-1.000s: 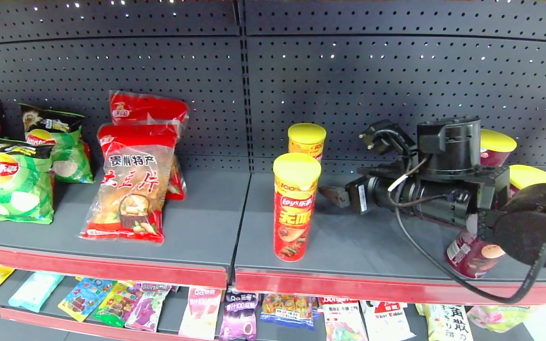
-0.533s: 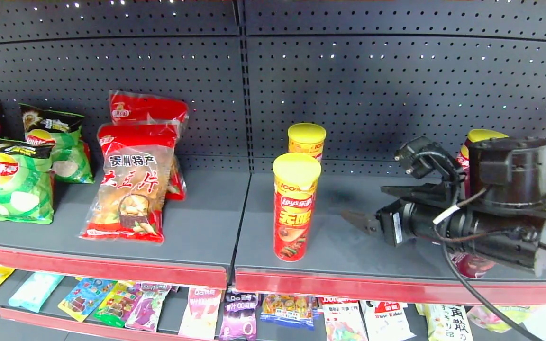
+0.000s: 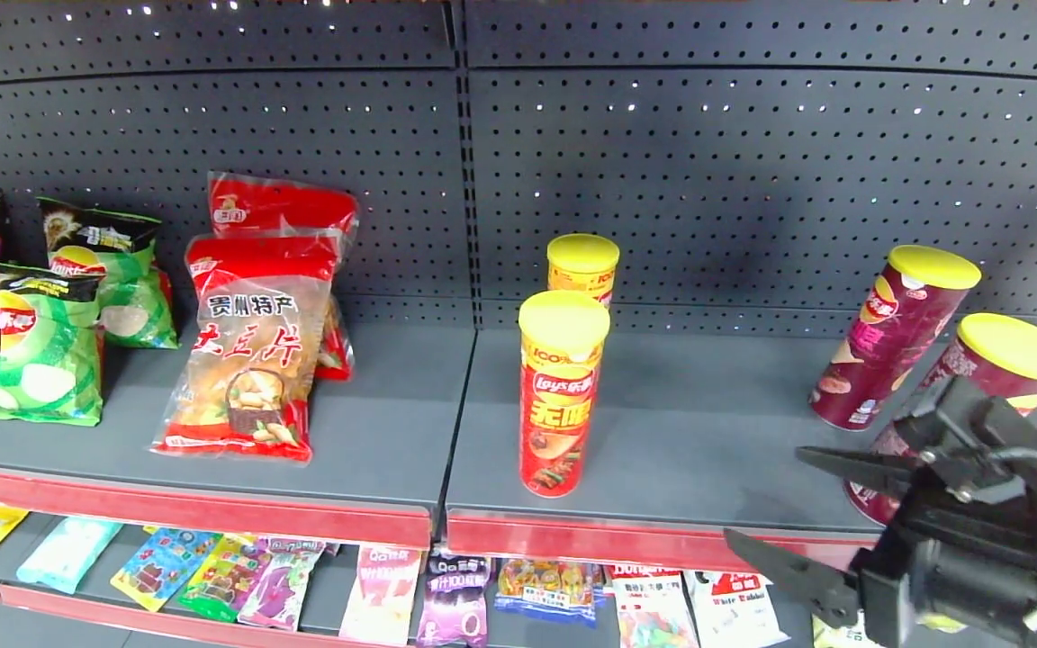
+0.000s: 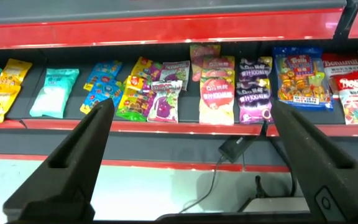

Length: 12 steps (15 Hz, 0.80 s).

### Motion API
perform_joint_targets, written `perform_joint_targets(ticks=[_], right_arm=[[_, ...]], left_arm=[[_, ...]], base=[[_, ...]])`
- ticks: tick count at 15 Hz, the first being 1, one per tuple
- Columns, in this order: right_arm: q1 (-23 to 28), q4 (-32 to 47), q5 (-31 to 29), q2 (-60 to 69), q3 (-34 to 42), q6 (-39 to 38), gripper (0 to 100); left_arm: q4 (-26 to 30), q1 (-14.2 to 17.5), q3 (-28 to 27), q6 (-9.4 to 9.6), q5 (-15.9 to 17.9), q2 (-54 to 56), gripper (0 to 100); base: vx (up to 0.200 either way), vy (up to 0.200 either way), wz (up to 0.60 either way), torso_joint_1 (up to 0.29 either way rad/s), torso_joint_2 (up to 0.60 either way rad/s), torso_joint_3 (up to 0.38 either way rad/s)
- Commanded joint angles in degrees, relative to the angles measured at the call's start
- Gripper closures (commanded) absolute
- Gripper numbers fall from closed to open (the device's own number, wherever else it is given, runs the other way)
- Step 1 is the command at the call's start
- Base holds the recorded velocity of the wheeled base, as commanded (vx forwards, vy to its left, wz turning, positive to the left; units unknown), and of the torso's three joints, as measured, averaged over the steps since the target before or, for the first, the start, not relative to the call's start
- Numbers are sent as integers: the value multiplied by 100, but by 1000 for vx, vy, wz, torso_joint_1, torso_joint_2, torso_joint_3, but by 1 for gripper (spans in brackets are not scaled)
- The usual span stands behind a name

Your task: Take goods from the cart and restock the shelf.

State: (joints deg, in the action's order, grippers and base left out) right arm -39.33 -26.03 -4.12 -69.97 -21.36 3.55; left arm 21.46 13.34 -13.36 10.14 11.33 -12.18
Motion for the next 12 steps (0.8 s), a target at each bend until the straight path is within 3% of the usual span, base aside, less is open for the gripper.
perform_joint_targets(ticks=[1,3,4,8,12], right_arm=[[83,36,-107,1355,853,14,0],[250,80,-405,2032,1160,32,0],[716,599,-906,2743,1283,93,0],[1806,2840,-994,4528,1046,102,0],[1762,3508,-977,5310,1064,278,0]], left_arm=[[-1,2,-44,-4,1,-153,0],[8,2,-114,14,-16,-232,0],[8,2,-264,23,-25,-549,0],[-1,-68,-650,40,142,-1357,0],[-27,-253,-641,155,159,-1533,0]], base=[[0,0,0,0,0,0],[0,0,0,0,0,0],[0,0,0,0,0,0],[0,0,0,0,0,0],[0,0,0,0,0,0]])
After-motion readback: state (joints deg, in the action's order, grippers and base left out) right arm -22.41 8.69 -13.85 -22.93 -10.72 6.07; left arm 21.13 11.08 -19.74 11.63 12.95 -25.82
